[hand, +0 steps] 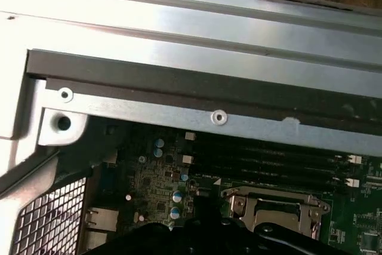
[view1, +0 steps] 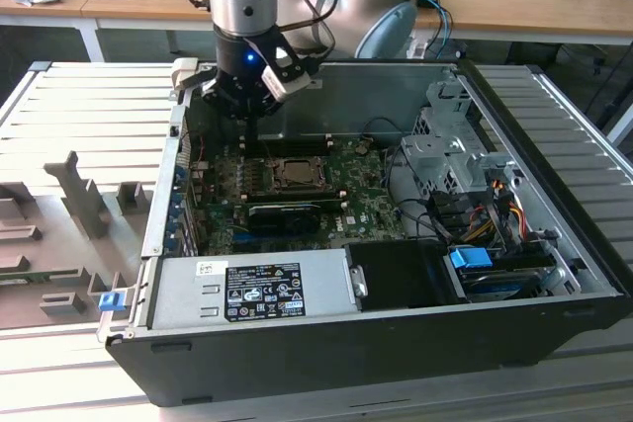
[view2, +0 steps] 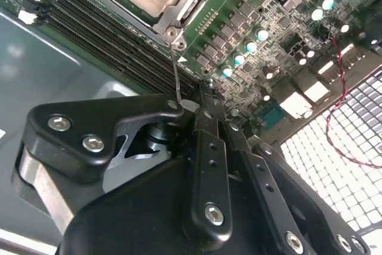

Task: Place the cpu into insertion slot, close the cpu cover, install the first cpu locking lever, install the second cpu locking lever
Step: 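Install the first cpu locking lever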

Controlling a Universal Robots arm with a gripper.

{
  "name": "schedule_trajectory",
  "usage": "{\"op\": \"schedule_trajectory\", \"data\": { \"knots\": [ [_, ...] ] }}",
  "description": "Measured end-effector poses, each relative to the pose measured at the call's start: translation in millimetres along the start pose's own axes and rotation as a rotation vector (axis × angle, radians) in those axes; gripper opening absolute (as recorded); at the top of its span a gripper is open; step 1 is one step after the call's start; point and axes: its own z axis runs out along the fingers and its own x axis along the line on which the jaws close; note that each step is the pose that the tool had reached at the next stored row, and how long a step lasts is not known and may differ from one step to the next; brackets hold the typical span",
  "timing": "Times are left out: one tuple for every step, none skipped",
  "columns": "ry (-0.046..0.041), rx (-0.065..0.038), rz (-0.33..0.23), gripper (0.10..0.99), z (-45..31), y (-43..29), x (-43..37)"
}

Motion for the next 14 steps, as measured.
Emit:
{"op": "schedule_trajectory", "data": {
  "knots": [
    [0.0, 0.0, 0.0, 0.106, 0.0, -0.1, -1.0],
    [-0.0001, 0.0, 0.0, 0.106, 0.0, -0.3, -2.4],
    [-0.0001, 0.0, 0.0, 0.106, 0.0, -0.6, -4.2],
    [-0.0001, 0.0, 0.0, 0.106, 0.0, -0.8, -5.4],
    [0.0, 0.0, 0.0, 0.106, 0.0, -1.0, -7.4],
    [0.0, 0.0, 0.0, 0.106, 0.0, -1.2, -8.6],
    [-0.0001, 0.0, 0.0, 0.106, 0.0, -1.4, -9.9],
    [0.0, 0.0, 0.0, 0.106, 0.0, -1.6, -11.5],
    [0.0, 0.0, 0.0, 0.106, 0.0, -1.8, -12.7],
    [-0.0001, 0.0, 0.0, 0.106, 0.1, -2.0, -13.9],
    [-0.0001, 0.0, 0.0, 0.106, 0.1, -2.2, -15.2],
    [0.0, 0.0, 0.0, 0.106, 0.1, -2.4, -16.7],
    [0.0, 0.0, 0.001, 0.106, 0.2, -2.6, -18.0],
    [0.0, 0.0, 0.001, 0.106, 0.3, -2.8, -19.7]
  ]
}}
